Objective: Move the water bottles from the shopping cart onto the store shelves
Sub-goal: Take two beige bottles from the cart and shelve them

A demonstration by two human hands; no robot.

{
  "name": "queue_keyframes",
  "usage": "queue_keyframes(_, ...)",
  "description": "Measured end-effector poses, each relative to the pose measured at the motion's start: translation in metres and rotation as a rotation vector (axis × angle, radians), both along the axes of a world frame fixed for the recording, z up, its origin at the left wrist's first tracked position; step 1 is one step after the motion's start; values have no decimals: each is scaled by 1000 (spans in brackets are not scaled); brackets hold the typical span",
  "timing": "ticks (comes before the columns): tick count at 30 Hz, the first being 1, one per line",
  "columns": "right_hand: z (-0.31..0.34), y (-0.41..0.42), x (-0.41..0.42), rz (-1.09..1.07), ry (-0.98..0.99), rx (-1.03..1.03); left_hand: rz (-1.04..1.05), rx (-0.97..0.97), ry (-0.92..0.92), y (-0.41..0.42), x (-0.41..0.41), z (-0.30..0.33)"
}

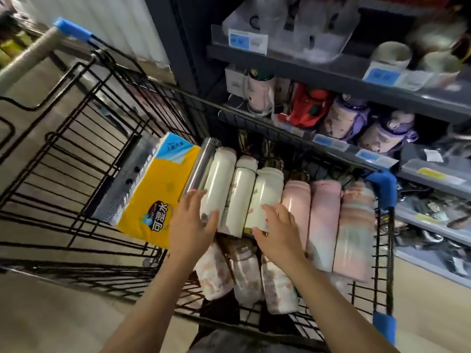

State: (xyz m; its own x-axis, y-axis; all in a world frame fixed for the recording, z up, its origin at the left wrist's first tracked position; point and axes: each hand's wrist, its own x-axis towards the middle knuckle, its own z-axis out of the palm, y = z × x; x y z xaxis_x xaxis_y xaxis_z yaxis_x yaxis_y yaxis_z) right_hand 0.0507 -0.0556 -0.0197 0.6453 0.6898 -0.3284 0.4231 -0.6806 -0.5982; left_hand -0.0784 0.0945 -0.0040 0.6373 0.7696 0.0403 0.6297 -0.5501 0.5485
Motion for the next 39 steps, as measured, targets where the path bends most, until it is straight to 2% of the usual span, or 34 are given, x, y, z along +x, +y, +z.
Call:
queue_keyframes(4,-8,22,3,-105,1,-66,11,-106,35,50,42,-20)
queue_keyframes(9,-20,33,-14,-203,-10,-194,-67,-184,161,65,67,-37)
queue_keyframes(15,-26,44,-26,-273,-101,-235,-36,-211,119,69,65,-47)
queue_keyframes(20,-22,49,-26,-321,-71,-261,-37,-277,-76,77,53,-28)
queue_keyframes(23,-18,63,-29,-359,-106,-248,-29,-266,-103,95,37,-17)
queue_keyframes(30,-26,108,-20,-248,-245,-274,57,-263,-153,132,-13,-6)
queue_keyframes(34,-32,120,-20,-158,-307,-329,69,-248,-105,137,-34,-11)
queue_keyframes(39,-32,136,-32,-217,-283,-319,45,-141,-15,144,-46,-19)
